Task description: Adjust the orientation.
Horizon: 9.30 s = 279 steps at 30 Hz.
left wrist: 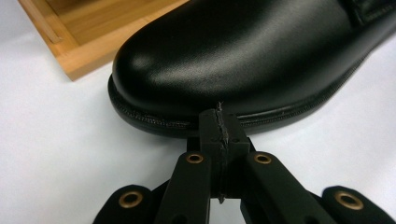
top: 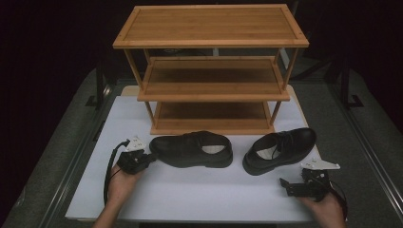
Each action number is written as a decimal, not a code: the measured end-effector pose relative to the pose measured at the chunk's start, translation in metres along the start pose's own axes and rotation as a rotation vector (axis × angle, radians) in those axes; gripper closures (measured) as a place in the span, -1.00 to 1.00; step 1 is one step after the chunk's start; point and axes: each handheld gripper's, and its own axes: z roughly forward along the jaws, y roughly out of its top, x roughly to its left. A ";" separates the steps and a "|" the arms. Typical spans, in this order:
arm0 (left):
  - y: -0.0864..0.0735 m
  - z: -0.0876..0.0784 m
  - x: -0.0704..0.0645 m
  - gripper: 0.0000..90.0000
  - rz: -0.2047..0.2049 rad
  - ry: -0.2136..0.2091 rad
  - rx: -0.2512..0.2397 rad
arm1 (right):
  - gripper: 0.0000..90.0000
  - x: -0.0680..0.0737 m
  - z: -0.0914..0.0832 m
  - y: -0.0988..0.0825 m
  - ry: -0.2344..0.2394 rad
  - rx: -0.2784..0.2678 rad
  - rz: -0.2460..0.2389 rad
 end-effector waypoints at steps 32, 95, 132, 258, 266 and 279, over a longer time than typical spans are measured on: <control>0.071 -0.010 -0.057 0.64 0.078 -0.296 -0.129 | -0.98 0.000 0.000 0.000 0.000 -0.002 -0.001; 0.061 0.001 -0.158 0.84 0.317 -0.607 -0.023 | -0.98 0.000 0.000 0.000 0.000 -0.002 -0.001; 0.009 -0.042 -0.071 0.96 0.159 -0.446 -0.038 | -0.98 0.000 0.000 0.000 0.000 -0.001 0.000; -0.069 -0.040 -0.005 -1.00 0.042 -0.006 0.064 | 0.99 -0.070 -0.024 0.043 -0.058 -0.115 0.079; -0.069 -0.040 -0.005 -1.00 0.041 -0.006 0.063 | 1.00 -0.102 -0.012 0.065 -0.124 -0.123 0.118; -0.068 -0.040 -0.004 -1.00 0.040 -0.008 0.066 | 1.00 -0.149 0.017 0.081 -0.189 -0.085 0.197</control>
